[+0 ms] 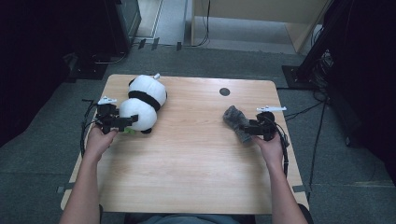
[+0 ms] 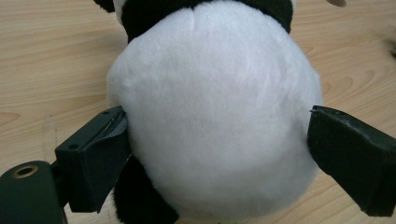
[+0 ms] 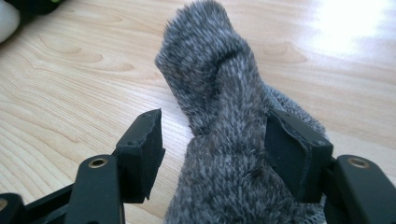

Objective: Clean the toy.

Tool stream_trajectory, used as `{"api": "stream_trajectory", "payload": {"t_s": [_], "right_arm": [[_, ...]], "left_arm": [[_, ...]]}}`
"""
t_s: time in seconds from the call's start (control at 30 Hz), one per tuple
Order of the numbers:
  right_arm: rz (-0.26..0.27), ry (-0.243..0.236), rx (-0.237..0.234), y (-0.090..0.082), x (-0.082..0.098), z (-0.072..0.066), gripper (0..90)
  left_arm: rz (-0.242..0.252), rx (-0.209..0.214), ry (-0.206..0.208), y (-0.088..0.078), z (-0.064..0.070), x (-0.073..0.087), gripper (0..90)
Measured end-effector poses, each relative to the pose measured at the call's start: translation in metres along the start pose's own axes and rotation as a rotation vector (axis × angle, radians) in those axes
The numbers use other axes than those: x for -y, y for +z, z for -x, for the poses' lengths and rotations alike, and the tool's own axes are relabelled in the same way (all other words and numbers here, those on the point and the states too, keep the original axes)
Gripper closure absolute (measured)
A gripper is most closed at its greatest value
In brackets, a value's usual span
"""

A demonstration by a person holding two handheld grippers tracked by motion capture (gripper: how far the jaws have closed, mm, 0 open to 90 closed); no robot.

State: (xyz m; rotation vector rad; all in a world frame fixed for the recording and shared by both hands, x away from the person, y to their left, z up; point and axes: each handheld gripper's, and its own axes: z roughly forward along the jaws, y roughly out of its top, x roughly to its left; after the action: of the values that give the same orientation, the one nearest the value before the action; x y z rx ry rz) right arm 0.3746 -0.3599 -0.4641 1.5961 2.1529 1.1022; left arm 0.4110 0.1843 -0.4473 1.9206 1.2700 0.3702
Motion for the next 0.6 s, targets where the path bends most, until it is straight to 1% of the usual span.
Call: {"api": "stream_trajectory", "payload": {"t_s": [0.07, 0.17, 0.27, 0.37, 0.5, 0.6], "right_arm": [[0.012, -0.009, -0.001, -0.004, -0.001, -0.003, 38.2], [0.025, -0.022, -0.004, -0.009, -0.002, -0.007, 38.2], [0.019, -0.029, 0.0, -0.011, -0.003, -0.011, 38.5], [0.021, -0.047, 0.0, -0.013, -0.003, -0.016, 38.5], [0.028, -0.07, -0.006, -0.016, -0.003, -0.023, 38.5], [0.03, -0.078, -0.015, -0.017, -0.003, -0.028, 38.4]], "left_arm": [[0.014, 0.005, 0.023, -0.007, 0.0, -0.002, 7.9], [0.046, 0.021, 0.021, -0.016, 0.001, -0.005, 8.1], [0.053, 0.035, 0.04, -0.021, 0.006, -0.007, 8.1], [0.054, 0.042, 0.062, -0.022, 0.014, -0.01, 8.1], [0.066, 0.07, 0.081, -0.022, 0.026, -0.014, 8.1], [0.065, 0.089, 0.11, -0.021, 0.04, -0.016, 8.1]]}}
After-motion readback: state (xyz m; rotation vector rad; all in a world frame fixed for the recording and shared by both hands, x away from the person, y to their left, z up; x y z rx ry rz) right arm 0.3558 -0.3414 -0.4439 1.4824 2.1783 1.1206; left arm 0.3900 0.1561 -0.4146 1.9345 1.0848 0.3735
